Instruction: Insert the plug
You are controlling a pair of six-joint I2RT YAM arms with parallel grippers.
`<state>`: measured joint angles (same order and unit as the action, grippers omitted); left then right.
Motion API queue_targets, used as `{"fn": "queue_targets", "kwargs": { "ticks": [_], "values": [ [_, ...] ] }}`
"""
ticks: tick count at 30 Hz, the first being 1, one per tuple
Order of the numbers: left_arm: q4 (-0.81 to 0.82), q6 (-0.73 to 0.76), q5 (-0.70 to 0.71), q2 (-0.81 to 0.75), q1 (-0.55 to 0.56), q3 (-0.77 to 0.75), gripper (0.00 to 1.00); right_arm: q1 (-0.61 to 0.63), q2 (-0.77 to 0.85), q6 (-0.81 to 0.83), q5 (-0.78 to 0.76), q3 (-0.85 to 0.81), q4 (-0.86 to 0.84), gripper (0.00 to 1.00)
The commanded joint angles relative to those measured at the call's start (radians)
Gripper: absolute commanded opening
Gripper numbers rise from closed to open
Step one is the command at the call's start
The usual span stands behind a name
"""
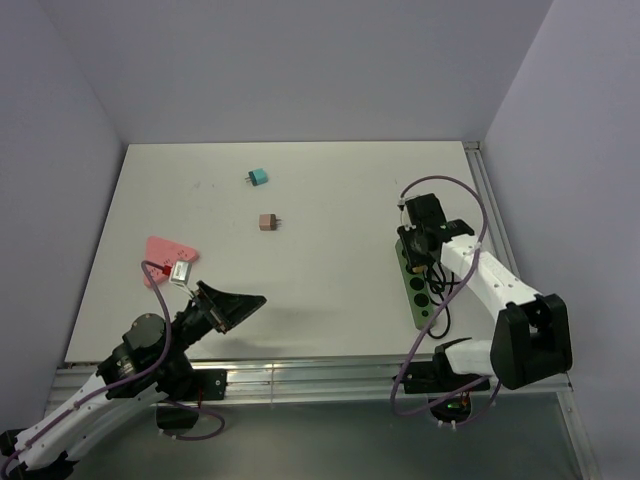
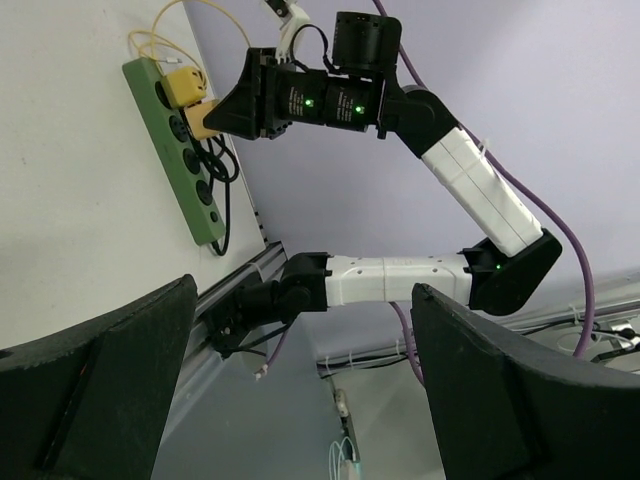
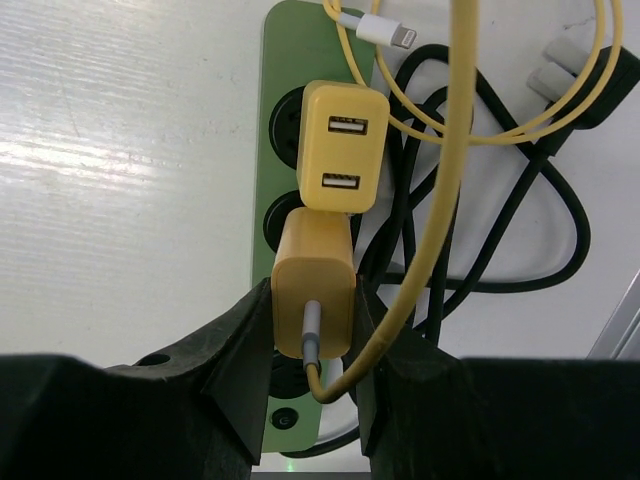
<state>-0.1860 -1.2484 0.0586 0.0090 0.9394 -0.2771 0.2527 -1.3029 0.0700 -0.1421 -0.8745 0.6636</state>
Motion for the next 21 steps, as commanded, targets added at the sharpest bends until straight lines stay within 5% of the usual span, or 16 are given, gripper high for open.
{"fn": "queue_targets", "kwargs": {
  "ticks": [1,13,15,18,21],
  "values": [
    [0.066,0.026,-0.032,-0.048,-0.001,0.003,0.94,0.002,0.076,-0.019,0.006,-0.001,-0.021,0.0],
    [0.281,0.22,-0.12,0.607,0.004,-0.131,0.93,0.003,0.304,-0.177,-0.043,-0.05,-0.022,0.0],
    [0.257,0.276,-0.063,0.718,0.028,-0.226,0.93,0.003,0.329,-0.24,-0.088,-0.063,-0.027,0.0],
    [0.113,0.333,0.211,0.928,0.145,-0.4,0.95,0.003,0.372,-0.378,-0.194,-0.099,-0.016,0.0],
    [0.108,0.342,0.271,1.097,0.222,-0.517,0.97,0.0,0.366,-0.513,-0.321,-0.191,0.075,0.0]
  ]
}}
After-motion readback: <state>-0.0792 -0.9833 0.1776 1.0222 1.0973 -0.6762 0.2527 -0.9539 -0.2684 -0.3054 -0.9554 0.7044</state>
